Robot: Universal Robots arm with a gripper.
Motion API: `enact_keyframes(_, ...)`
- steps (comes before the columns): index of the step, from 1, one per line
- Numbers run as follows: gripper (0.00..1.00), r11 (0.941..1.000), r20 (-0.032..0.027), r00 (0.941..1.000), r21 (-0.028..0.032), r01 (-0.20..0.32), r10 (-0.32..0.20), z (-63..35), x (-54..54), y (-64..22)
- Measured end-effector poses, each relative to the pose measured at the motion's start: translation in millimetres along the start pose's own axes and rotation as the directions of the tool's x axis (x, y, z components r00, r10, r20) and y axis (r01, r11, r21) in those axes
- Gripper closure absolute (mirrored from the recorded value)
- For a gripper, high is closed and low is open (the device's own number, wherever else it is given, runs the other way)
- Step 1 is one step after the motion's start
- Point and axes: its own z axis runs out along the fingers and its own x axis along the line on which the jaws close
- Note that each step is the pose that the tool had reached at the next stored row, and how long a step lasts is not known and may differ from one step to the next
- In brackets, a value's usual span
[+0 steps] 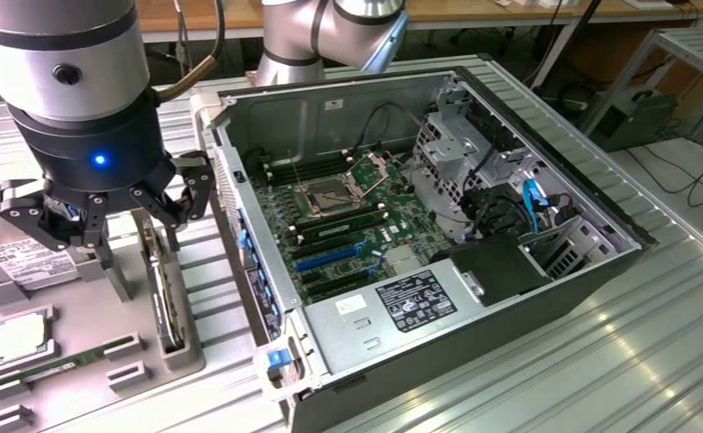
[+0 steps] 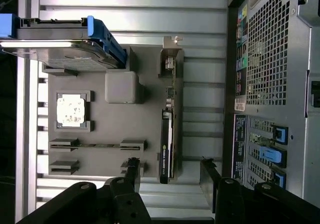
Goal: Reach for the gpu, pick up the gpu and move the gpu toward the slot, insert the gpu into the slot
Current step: 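Pick up the gpu and move the gpu toward the slot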
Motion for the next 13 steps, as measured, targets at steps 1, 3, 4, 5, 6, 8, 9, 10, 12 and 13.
enact_keyframes(1, 0.40, 1.0000, 0.0000, 1.0000, -0.0004, 0.000, 0.000, 0.4, 0.0, -0.6)
enact_keyframes(3, 0.40, 1.0000, 0.0001, 1.0000, -0.0012, 0.000, 0.000, 1.4, 0.0, -2.0)
enact_keyframes(4, 0.40, 1.0000, 0.0002, 1.0000, -0.0016, 0.000, 0.000, 2.0, 0.0, -2.5)
enact_keyframes(5, 0.40, 1.0000, 0.0002, 1.0000, -0.0019, 0.000, 0.000, 2.5, 0.0, -2.9)
enact_keyframes(6, 0.40, 1.0000, 0.0000, 1.0000, -0.0019, 0.000, 0.000, 2.8, 0.0, -3.6)
enact_keyframes(8, 0.40, 1.0000, 0.0001, 1.0000, -0.0027, 0.000, 0.000, 4.1, 0.0, -5.3)
enact_keyframes(9, 0.40, 1.0000, 0.0002, 1.0000, -0.0035, 0.000, 0.000, 5.5, 0.0, -6.9)
enact_keyframes(10, 0.40, 1.0000, 0.0001, 1.0000, -0.0039, 0.000, 0.000, 6.2, 0.0, -8.0)
enact_keyframes(12, 0.40, 1.0000, 0.0002, 1.0000, -0.0044, 0.000, 0.000, 7.3, 0.1, -9.1)
enact_keyframes(13, 0.40, 1.0000, 0.0002, 1.0000, -0.0047, 0.001, -0.001, 8.1, 0.0, -9.8)
